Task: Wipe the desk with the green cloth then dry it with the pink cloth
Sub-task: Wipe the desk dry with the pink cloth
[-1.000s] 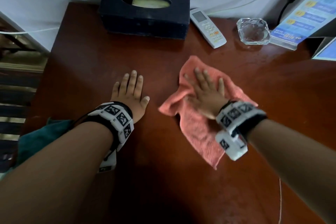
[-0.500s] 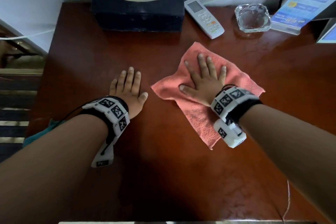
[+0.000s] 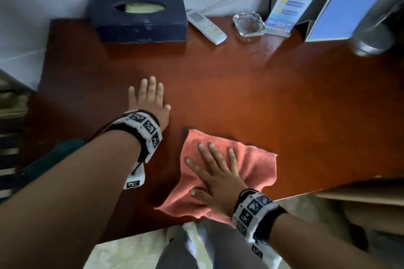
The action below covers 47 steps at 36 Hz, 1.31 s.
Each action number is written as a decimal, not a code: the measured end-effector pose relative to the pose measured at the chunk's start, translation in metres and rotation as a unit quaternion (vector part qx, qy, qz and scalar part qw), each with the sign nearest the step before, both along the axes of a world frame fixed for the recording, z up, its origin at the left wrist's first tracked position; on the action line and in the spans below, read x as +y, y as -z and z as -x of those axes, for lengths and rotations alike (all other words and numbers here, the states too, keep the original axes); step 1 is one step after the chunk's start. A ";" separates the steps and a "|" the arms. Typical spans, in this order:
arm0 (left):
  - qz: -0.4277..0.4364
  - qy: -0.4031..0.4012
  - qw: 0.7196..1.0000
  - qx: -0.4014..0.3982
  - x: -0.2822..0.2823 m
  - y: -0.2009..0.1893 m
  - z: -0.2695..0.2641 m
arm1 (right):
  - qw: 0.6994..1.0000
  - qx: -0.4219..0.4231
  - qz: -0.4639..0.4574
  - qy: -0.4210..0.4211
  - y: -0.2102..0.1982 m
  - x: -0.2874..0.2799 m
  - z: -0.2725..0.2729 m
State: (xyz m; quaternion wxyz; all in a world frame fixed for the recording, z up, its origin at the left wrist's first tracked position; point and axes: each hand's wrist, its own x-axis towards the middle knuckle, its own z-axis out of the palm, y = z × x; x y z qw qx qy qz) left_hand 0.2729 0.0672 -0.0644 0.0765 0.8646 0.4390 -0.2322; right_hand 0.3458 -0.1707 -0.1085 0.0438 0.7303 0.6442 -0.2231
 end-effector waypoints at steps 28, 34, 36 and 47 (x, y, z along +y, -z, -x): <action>0.021 0.013 0.999 -0.030 -0.067 0.040 0.014 | 0.984 -0.015 0.004 0.177 -0.003 -0.011 0.056; 0.021 0.021 0.999 -0.044 -0.065 0.043 0.017 | 0.990 0.010 -0.036 0.138 0.003 -0.029 0.034; 0.043 0.025 0.998 -0.043 -0.063 0.041 0.016 | 0.985 -0.020 -0.025 0.168 0.005 -0.037 0.017; 0.050 0.013 0.998 0.023 -0.063 0.034 0.011 | 0.928 -0.044 0.026 0.369 0.001 -0.052 -0.063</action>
